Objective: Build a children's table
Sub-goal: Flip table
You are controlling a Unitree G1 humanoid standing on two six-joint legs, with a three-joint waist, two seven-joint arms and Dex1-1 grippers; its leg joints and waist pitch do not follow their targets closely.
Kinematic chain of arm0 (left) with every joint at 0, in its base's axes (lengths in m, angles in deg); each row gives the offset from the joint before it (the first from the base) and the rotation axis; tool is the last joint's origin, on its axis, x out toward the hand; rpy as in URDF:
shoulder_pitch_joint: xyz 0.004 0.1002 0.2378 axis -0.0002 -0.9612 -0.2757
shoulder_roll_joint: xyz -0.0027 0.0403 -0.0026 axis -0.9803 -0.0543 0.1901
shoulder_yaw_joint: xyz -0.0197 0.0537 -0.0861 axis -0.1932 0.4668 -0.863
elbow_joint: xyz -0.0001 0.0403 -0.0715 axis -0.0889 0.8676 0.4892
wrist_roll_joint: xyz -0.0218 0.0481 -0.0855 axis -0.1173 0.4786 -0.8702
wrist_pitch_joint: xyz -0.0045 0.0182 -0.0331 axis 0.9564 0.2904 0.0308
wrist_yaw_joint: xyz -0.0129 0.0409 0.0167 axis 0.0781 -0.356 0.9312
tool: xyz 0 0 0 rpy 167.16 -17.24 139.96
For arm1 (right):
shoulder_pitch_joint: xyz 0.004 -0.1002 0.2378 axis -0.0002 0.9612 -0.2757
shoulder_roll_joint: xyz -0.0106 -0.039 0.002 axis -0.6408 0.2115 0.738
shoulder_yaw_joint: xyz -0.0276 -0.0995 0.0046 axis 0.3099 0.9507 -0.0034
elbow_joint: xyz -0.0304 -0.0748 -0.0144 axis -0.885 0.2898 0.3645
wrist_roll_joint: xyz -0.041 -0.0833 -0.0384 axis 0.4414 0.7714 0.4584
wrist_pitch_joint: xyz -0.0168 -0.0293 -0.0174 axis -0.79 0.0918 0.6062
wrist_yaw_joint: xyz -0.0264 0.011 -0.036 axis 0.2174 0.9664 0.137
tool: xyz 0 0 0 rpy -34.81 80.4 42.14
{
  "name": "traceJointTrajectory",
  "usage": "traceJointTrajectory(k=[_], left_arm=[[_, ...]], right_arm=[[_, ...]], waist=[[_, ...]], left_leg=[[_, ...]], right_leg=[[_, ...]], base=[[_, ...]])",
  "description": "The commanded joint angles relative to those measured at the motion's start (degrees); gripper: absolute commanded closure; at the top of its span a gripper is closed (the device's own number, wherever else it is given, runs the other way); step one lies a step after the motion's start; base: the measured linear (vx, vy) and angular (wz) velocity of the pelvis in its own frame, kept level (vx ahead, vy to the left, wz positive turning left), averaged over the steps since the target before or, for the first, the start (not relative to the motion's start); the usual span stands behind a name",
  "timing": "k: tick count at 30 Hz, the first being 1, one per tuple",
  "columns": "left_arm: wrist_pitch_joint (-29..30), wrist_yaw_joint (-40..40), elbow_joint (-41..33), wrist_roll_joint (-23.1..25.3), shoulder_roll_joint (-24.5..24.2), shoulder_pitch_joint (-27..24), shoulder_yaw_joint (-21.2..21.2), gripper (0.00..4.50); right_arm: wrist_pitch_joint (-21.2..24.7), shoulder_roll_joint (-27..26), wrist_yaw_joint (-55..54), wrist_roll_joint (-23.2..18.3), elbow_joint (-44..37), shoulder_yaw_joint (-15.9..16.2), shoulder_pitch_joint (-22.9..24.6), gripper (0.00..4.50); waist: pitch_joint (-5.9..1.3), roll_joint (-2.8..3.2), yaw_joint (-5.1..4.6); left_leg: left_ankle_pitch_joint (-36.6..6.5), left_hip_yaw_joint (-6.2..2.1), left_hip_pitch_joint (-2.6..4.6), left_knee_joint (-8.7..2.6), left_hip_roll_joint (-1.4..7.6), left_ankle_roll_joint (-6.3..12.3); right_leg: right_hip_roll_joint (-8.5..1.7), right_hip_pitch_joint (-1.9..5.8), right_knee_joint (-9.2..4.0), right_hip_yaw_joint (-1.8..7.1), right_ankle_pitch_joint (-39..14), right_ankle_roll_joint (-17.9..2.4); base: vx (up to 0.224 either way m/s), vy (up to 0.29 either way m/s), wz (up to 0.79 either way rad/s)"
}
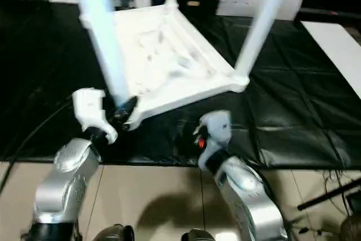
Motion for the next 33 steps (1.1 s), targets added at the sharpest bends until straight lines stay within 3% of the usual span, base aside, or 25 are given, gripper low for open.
traceJointTrajectory(k=[1,2,3,7,11,12,19,22,24,27,33], left_arm=[[2.4,-2.9,0.1,-9.9,6.0,-2.0,-4.2,2.39],[2.4,-2.9,0.1,-9.9,6.0,-2.0,-4.2,2.39],[3.1,-3.0,-0.4,-11.0,6.7,-2.6,-4.8,2.39],[5.0,-1.6,-1.4,-10.6,6.8,-3.7,-4.6,2.39],[6.9,-0.9,-2.3,-12.3,6.0,-4.5,-3.7,2.39],[7.8,-0.7,-2.6,-13.5,5.3,-4.9,-2.9,2.39],[9.5,0.1,-3.7,-15.9,5.4,-5.3,-2.7,2.39],[10.6,0.6,-4.5,-17.0,6.0,-5.7,-2.8,2.39],[11.3,1.1,-4.9,-17.5,5.9,-5.8,-2.6,2.39],[12.2,1.4,-5.3,-18.7,5.1,-6.0,-2.2,2.39],[13.8,2.2,-6.1,-20.0,4.1,-6.5,-1.5,2.39]], right_arm=[[1.6,-1.8,-3.8,-3.1,2.1,-4.8,-2.0,0.00],[1.6,-1.8,-3.8,-3.1,2.1,-4.8,-2.0,0.00],[2.1,-3.4,-5.2,-5.8,3.9,-7.3,-3.7,0.00],[1.7,-5.5,-5.0,-9.4,7.7,-10.1,-7.1,0.00],[-0.4,-7.2,-2.9,-11.6,13.9,-12.0,-12.0,0.00],[-1.3,-8.4,-2.5,-13.2,17.5,-13.6,-15.1,0.00],[-3.2,-10.4,0.1,-16.7,28.1,-16.7,-22.7,0.00],[-4.8,-11.7,-2.2,-17.6,35.9,-19.6,-27.2,0.00],[-5.8,-12.2,-0.4,-18.6,39.1,-20.5,-29.4,0.00],[-5.8,-12.6,3.6,-20.8,41.7,-21.1,-31.7,0.00],[-7.4,-13.7,7.5,-23.9,47.2,-23.8,-37.3,0.00]], waist=[[-2.81,-1.44,0.26],[-2.80,-1.35,0.23],[-2.89,-1.11,0.21],[-3.15,-0.91,0.08],[-3.41,-0.84,0.00],[-3.49,-1.02,0.17],[-4.08,-1.07,1.09],[-3.77,-1.12,0.86],[-3.61,-1.00,1.11],[-3.65,-0.95,1.15],[-3.60,-1.08,1.32]], left_leg=[[-10.7,-1.50,0.63,-4.22,4.11,2.58],[-11.0,-1.49,0.63,-4.22,4.04,2.31],[-10.7,-1.44,0.68,-4.31,4.11,1.86],[-9.6,-1.45,0.48,-4.52,4.18,1.65],[-7.5,-1.26,0.40,-4.36,4.32,2.66],[-6.7,-1.12,0.55,-4.25,4.37,3.23],[-0.2,-0.45,0.35,-3.70,4.47,7.30],[-2.6,-0.24,0.42,-4.00,4.56,6.93],[-4.4,0.06,0.63,-4.01,4.63,6.08],[-4.3,0.01,0.49,-4.16,4.71,5.68],[-3.3,0.16,0.42,-4.08,4.70,6.24]], right_leg=[[-6.31,1.44,-5.47,3.26,-12.7,-11.5],[-6.20,1.40,-5.56,3.22,-13.9,-10.9],[-5.82,1.11,-5.61,3.15,-14.6,-9.4],[-5.54,1.13,-5.33,2.98,-11.2,-8.7],[-5.73,1.21,-4.85,2.97,-5.6,-10.2],[-5.72,1.17,-4.80,2.97,-4.0,-10.6],[-5.62,1.18,-3.34,2.59,7.1,-13.0],[-5.82,0.96,-3.72,2.43,2.5,-13.6],[-5.85,0.77,-4.03,2.52,-0.6,-12.8],[-5.83,0.89,-3.97,2.44,-0.7,-12.0],[-6.01,0.79,-3.91,2.47,-0.2,-12.8]], base=[[0.000,0.000,0.00],[0.000,0.000,0.00],[0.000,0.000,0.00],[0.000,0.000,0.00],[0.000,0.000,0.00],[0.000,0.000,0.00],[0.000,0.000,0.00],[0.000,0.000,0.00],[0.000,0.000,0.00],[0.000,0.000,0.00],[0.000,0.000,0.00]])
